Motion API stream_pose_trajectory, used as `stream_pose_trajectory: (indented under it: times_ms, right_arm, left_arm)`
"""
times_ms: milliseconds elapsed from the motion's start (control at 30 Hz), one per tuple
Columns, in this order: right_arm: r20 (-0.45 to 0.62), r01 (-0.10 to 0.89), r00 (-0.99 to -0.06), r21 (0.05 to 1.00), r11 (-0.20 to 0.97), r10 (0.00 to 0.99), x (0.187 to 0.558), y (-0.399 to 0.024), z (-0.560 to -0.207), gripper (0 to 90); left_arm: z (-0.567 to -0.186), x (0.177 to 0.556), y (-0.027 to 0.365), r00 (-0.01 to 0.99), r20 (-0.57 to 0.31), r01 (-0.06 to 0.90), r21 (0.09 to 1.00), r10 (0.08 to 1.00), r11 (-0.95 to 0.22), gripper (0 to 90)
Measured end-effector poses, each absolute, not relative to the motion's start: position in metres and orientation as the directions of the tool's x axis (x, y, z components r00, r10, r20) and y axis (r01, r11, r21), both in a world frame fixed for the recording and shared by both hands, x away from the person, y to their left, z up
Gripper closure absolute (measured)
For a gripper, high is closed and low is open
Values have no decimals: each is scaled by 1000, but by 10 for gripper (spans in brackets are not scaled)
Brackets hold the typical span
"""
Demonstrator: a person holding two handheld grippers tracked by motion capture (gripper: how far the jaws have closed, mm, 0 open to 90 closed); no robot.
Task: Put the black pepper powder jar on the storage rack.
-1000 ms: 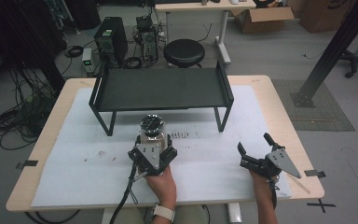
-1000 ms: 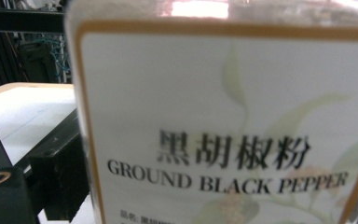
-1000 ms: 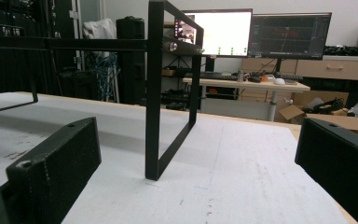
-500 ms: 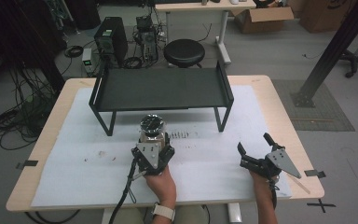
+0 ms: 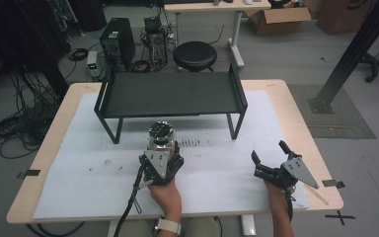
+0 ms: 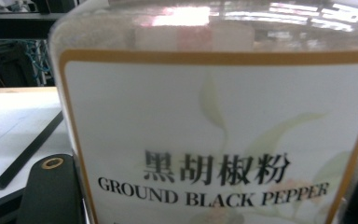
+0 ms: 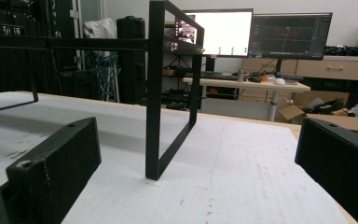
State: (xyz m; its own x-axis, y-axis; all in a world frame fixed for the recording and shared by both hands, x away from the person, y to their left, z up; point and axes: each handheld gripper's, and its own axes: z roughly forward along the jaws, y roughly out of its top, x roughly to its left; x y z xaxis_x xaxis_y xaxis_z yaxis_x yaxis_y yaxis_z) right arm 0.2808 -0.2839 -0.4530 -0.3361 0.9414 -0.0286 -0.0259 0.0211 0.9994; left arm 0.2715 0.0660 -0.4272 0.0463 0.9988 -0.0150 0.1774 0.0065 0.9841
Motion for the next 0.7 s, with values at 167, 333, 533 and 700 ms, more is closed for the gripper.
stream_pose_trajectory:
  times_ms: [167, 333, 533, 700]
  right_arm:
    - [-28, -26, -337, 999, 21, 941, 281, -284, -453, 0]
    - [-29, -26, -336, 999, 22, 941, 281, -284, -453, 0]
    - [-32, -28, -337, 999, 24, 941, 281, -284, -453, 0]
    - [-33, -30, -338, 999, 24, 941, 281, -284, -453, 0]
  left_arm:
    - [-426, 270, 69, 59, -27, 177, 984, 998, 17, 253]
    - [-421, 266, 69, 81, -30, 160, 987, 996, 17, 255]
    - [-412, 261, 73, 84, -43, 135, 990, 996, 32, 255]
    - [-406, 256, 77, 86, -58, 116, 992, 995, 48, 255]
